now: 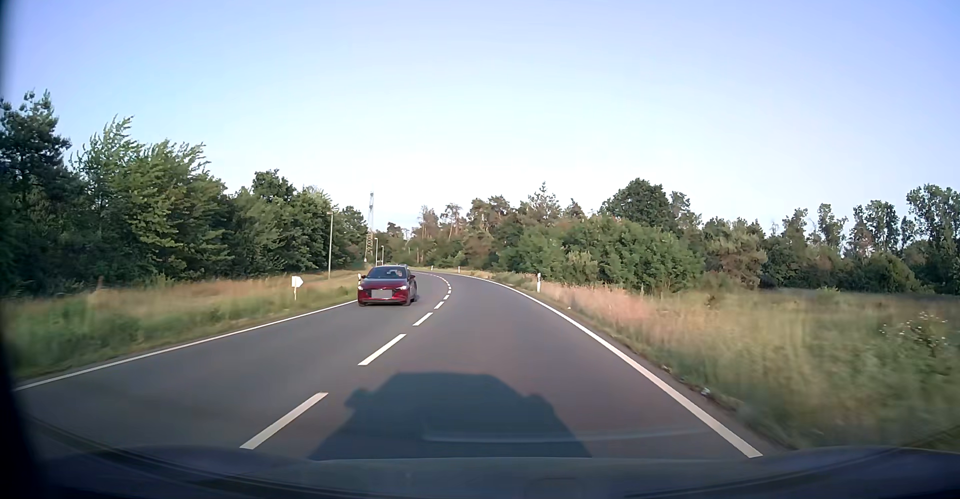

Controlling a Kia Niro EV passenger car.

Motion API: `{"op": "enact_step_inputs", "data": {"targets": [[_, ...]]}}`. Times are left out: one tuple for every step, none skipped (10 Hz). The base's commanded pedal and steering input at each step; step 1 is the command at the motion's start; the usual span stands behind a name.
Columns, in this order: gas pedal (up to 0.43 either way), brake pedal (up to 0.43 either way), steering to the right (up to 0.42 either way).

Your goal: Follow the waypoints while adhering to traffic rules and regulations

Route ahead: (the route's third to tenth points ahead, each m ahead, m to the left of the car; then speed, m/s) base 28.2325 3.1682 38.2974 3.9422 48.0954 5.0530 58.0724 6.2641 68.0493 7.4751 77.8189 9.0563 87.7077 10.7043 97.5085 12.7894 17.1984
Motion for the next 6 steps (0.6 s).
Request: {"op": "enact_step_inputs", "data": {"targets": [[0.150, 0.012, -0.011], [0.150, 0.012, -0.011], [0.150, 0.012, -0.011], [0.150, 0.012, -0.011], [0.150, 0.012, -0.011], [0.150, 0.012, -0.011]]}}
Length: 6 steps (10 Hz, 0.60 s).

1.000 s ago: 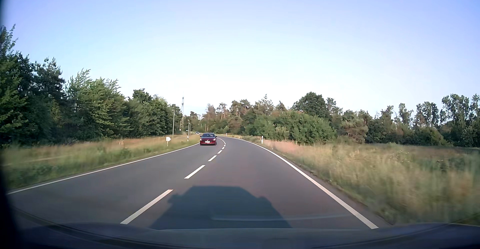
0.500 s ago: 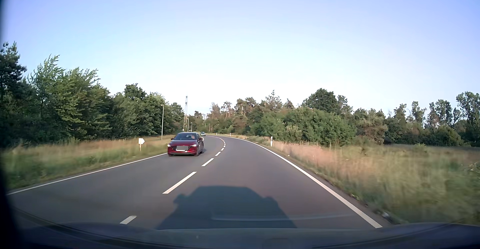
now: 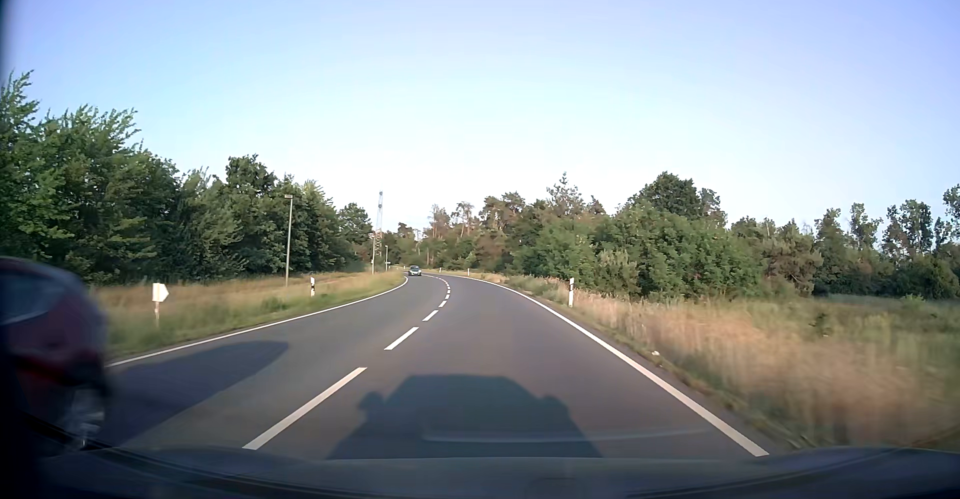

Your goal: Follow the waypoints while adhering to traffic rules and regulations

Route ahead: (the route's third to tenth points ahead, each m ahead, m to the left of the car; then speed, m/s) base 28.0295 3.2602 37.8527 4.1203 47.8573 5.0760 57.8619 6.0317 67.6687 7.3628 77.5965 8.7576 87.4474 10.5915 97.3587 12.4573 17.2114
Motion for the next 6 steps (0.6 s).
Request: {"op": "enact_step_inputs", "data": {"targets": [[0.150, 0.012, -0.011], [0.150, 0.012, -0.011], [0.150, 0.012, -0.011], [0.150, 0.012, -0.010], [0.150, 0.012, -0.011], [0.150, 0.012, -0.011]]}}
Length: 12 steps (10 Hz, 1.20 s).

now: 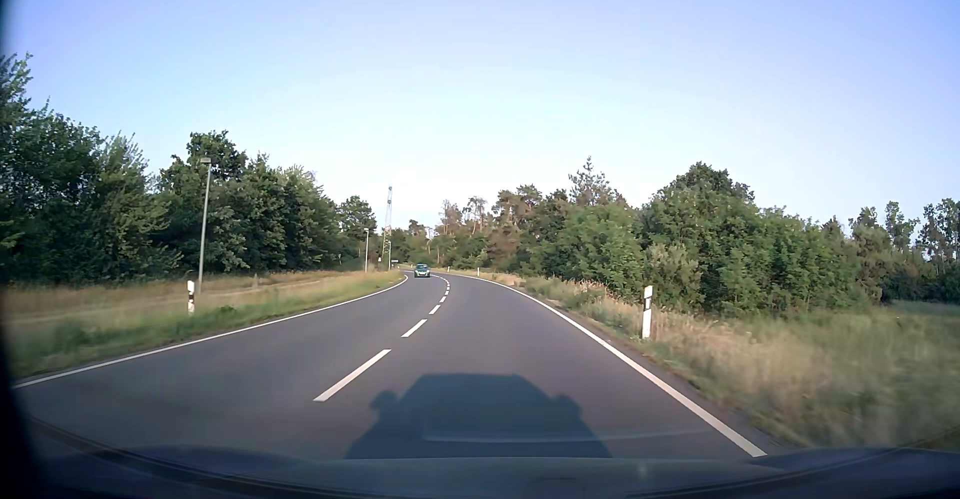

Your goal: Follow the waypoints while adhering to traffic rules and regulations

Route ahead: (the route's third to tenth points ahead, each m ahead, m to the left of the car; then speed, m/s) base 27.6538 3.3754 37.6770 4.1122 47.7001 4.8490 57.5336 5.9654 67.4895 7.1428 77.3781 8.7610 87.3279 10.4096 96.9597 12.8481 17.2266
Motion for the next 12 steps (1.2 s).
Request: {"op": "enact_step_inputs", "data": {"targets": [[0.150, 0.012, -0.012], [0.150, 0.018, -0.013], [0.150, 0.012, -0.013], [0.157, 0.012, -0.013], [0.157, 0.018, -0.013], [0.157, 0.012, -0.013], [0.157, 0.012, -0.013], [0.157, 0.012, -0.013], [0.157, 0.018, -0.013], [0.157, 0.012, -0.013], [0.157, 0.012, -0.013], [0.157, 0.012, -0.012]]}}
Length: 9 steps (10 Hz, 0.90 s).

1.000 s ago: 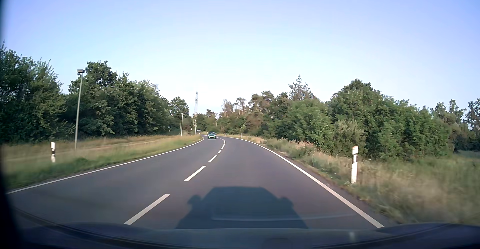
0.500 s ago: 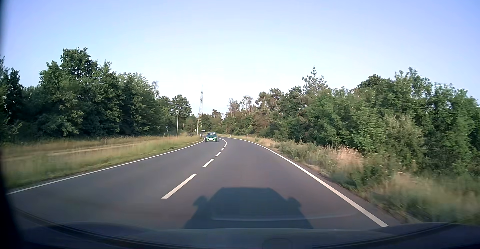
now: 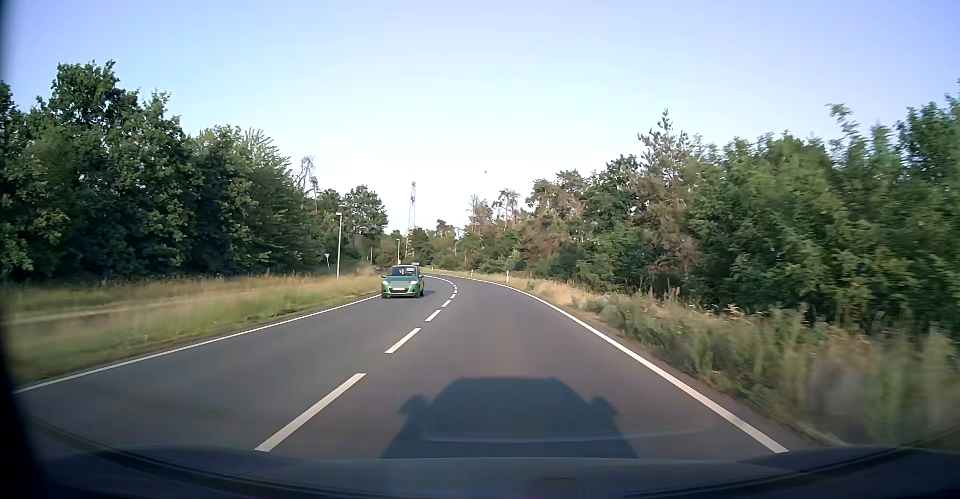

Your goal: Follow the waypoints while adhering to traffic rules and regulations

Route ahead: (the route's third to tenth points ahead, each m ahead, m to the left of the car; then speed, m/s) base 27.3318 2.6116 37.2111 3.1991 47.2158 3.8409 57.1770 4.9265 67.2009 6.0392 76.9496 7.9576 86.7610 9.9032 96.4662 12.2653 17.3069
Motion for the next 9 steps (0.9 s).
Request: {"op": "enact_step_inputs", "data": {"targets": [[0.157, 0.012, -0.013], [0.157, 0.012, -0.012], [0.157, 0.012, -0.012], [0.157, 0.012, -0.011], [0.157, 0.012, -0.011], [0.157, 0.012, -0.011], [0.157, 0.012, -0.010], [0.157, 0.012, -0.010], [0.157, 0.012, -0.010]]}}
